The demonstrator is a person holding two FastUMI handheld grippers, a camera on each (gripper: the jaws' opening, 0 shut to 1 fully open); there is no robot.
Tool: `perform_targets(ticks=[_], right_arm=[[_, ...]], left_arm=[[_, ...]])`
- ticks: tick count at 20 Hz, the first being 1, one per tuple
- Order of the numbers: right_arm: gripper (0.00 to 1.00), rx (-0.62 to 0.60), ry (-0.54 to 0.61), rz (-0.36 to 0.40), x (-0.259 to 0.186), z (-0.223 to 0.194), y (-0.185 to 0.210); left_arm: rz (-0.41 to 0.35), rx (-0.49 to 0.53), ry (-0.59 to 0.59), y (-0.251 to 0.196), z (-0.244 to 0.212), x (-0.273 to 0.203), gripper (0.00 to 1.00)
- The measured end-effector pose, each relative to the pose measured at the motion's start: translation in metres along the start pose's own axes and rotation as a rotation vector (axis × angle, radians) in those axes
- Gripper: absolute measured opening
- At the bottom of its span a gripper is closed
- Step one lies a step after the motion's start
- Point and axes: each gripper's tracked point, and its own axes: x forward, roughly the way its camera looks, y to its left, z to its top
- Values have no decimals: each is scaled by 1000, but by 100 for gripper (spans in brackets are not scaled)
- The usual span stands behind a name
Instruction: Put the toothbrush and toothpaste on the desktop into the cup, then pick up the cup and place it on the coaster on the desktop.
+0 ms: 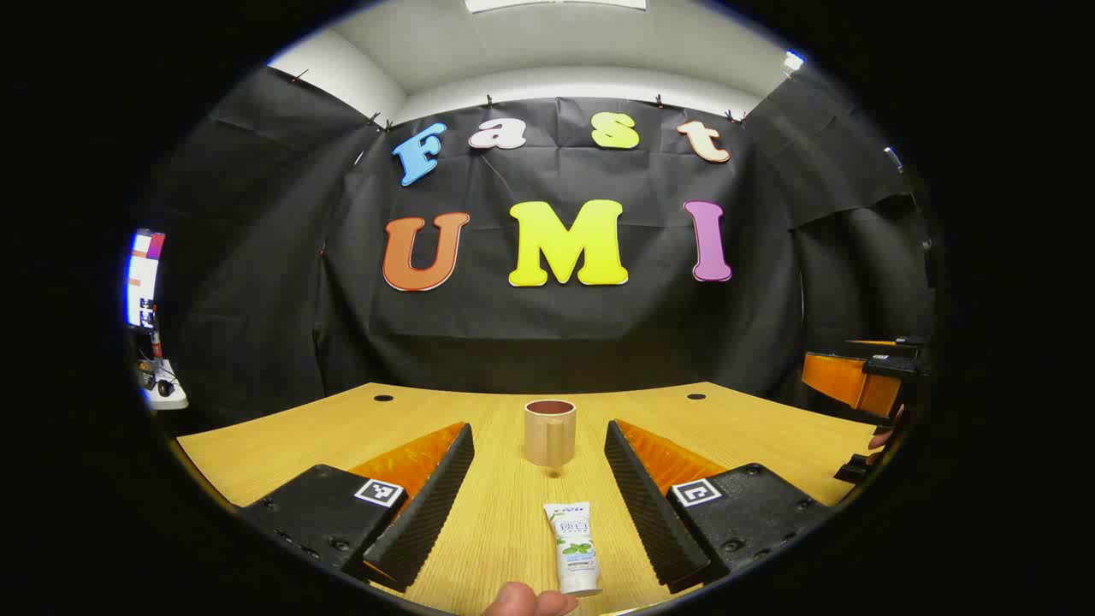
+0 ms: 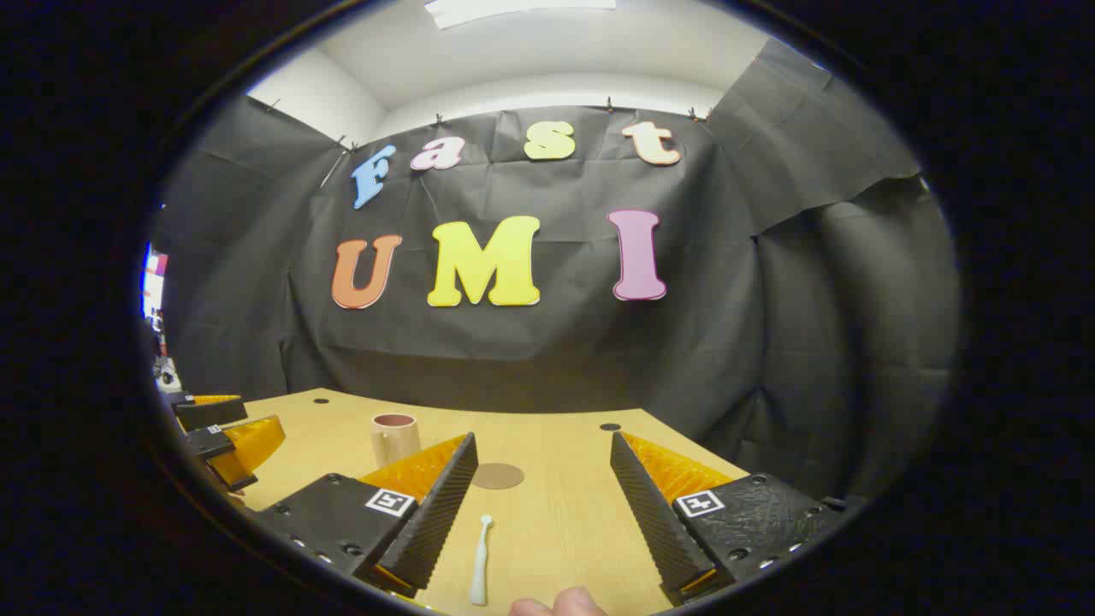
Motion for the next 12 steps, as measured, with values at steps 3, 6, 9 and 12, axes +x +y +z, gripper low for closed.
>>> perform_targets(ticks=[3, 6, 9, 12], right_arm=[[95, -2, 19, -7, 0, -5, -3], [95, -11, 14, -8, -1, -3, -3], [95, -12, 3, -14, -3, 0, -5], [97, -6, 3, -13, -2, 0, -4]], left_arm=[[-7, 0, 20, -2, -5, 1, 98], [-10, -6, 31, -4, -8, 1, 98], [-12, 0, 45, -8, -11, 1, 98], [-11, 1, 44, -7, -11, 1, 98]])
